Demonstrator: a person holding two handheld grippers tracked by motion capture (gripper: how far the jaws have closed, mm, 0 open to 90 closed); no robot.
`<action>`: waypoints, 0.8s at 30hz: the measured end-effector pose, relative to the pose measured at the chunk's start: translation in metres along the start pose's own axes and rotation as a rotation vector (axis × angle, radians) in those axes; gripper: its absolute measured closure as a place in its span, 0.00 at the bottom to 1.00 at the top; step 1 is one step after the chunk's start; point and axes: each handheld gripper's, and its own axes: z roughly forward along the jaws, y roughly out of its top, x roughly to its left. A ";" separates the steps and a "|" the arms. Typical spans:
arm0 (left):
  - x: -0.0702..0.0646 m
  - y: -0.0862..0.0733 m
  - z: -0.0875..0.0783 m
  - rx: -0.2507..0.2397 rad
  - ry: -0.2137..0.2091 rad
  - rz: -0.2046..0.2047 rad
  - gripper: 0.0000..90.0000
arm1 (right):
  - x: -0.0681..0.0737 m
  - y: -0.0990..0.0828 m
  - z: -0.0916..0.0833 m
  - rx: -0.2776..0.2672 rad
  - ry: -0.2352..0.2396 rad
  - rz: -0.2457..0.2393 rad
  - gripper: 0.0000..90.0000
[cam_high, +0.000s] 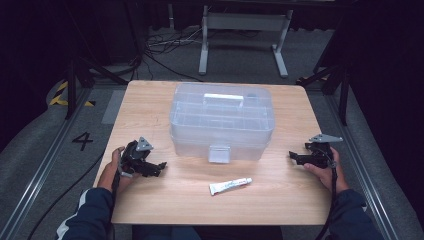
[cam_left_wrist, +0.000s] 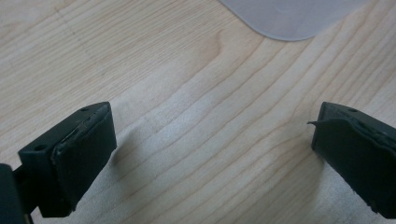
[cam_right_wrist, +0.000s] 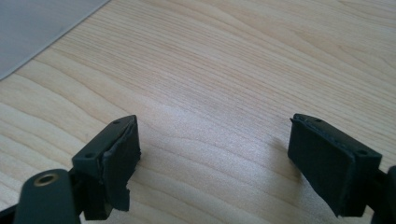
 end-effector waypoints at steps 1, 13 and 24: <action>0.001 0.000 0.000 0.002 -0.010 -0.005 0.01 | 0.000 0.000 0.000 0.000 0.000 0.000 0.19; 0.008 -0.008 -0.007 -0.003 -0.042 0.027 0.05 | 0.000 0.001 0.002 0.002 0.000 0.003 0.17; 0.013 -0.010 -0.008 -0.003 -0.064 0.050 0.03 | -0.008 0.000 -0.003 -0.002 0.025 0.031 0.21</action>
